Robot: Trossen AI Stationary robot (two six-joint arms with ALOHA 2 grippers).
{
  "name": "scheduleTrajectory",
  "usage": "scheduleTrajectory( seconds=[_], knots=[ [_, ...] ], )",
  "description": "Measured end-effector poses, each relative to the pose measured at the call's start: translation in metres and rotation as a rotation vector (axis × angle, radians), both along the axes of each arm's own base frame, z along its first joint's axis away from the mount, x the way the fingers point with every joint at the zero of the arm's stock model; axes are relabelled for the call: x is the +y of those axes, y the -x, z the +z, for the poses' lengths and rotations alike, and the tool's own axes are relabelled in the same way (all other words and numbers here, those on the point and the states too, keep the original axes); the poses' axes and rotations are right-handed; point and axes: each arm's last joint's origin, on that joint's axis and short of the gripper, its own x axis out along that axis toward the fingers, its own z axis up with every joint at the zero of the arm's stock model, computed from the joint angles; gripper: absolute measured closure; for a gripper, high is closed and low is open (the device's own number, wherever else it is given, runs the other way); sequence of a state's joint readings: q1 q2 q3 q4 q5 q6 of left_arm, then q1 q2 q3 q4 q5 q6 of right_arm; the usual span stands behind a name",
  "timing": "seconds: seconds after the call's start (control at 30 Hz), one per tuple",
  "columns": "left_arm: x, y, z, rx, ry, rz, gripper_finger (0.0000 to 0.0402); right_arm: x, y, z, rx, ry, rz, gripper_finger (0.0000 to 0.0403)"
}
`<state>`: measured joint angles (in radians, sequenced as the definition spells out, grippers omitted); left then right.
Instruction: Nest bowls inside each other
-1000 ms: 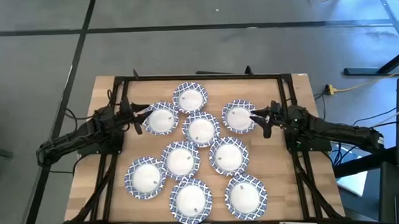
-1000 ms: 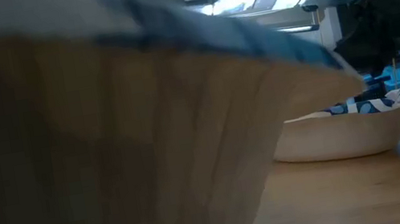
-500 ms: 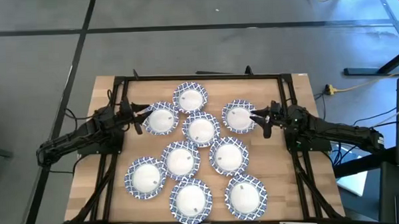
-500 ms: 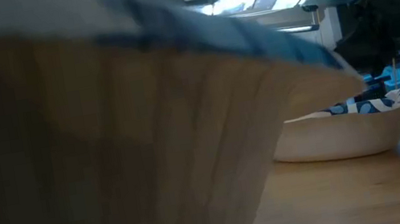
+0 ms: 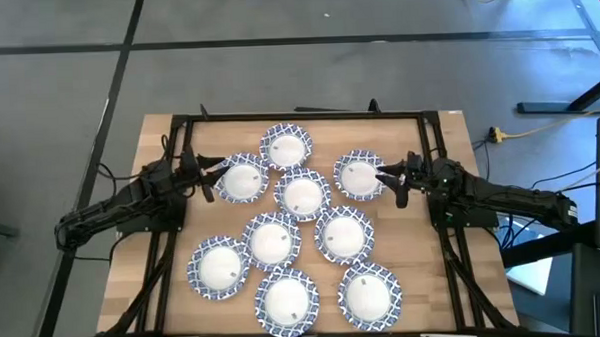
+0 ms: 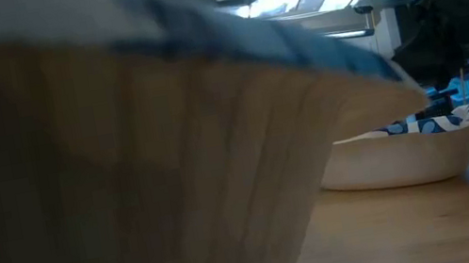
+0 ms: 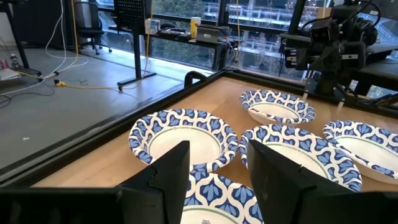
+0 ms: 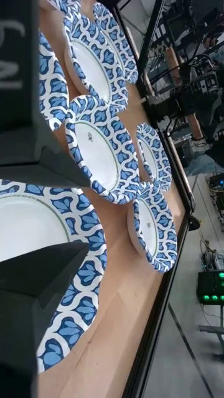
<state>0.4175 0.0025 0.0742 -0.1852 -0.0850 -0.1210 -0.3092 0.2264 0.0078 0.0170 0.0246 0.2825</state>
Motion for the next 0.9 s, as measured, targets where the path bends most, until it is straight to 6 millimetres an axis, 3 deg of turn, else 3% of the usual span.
scheduleTrajectory(
  seconds=[0.7,0.9],
  knots=[
    [0.0,0.0,0.0,0.0,0.0,0.0,0.0247,-0.0002,0.0,0.0002,-0.001,0.003,-0.006,0.0249],
    [0.0,0.0,0.0,0.0,0.0,0.0,0.0247,-0.0004,-0.0005,0.0032,-0.006,0.084,0.006,0.0249]
  ],
)
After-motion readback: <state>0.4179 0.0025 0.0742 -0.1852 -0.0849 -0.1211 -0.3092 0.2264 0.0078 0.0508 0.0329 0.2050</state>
